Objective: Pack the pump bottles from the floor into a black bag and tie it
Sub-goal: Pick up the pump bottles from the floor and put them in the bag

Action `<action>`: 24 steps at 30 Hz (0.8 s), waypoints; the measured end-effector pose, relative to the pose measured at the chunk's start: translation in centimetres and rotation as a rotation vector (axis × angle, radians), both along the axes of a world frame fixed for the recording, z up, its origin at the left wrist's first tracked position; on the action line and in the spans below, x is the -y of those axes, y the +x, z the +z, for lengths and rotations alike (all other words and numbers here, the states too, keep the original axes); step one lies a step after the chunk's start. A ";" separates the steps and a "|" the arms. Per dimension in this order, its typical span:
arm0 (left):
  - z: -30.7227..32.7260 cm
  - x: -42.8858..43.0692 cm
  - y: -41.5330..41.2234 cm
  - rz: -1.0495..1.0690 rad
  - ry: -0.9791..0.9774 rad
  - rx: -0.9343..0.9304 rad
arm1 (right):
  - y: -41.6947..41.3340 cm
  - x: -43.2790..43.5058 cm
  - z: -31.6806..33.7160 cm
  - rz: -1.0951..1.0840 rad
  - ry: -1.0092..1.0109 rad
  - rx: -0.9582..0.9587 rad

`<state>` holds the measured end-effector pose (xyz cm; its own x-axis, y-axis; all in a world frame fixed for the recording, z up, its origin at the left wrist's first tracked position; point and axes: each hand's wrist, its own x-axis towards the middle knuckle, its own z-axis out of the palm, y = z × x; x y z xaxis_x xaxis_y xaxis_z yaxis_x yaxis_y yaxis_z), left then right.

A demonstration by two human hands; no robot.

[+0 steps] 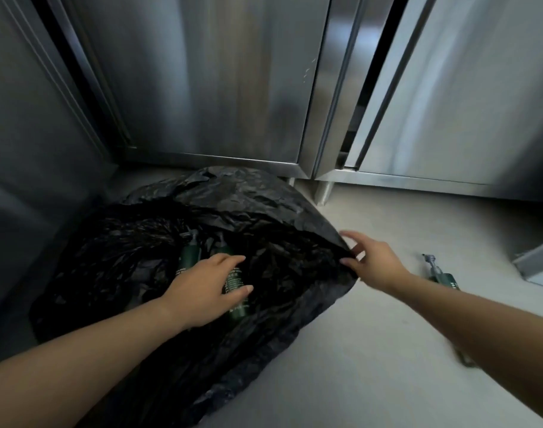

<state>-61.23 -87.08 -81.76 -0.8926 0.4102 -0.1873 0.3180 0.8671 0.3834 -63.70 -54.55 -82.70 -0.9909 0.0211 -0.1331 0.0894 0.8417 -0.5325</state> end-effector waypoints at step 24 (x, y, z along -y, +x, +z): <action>-0.9 -29.8 -2.0 -0.324 0.037 -0.073 | 11.0 -22.8 -3.3 -0.481 -0.141 0.043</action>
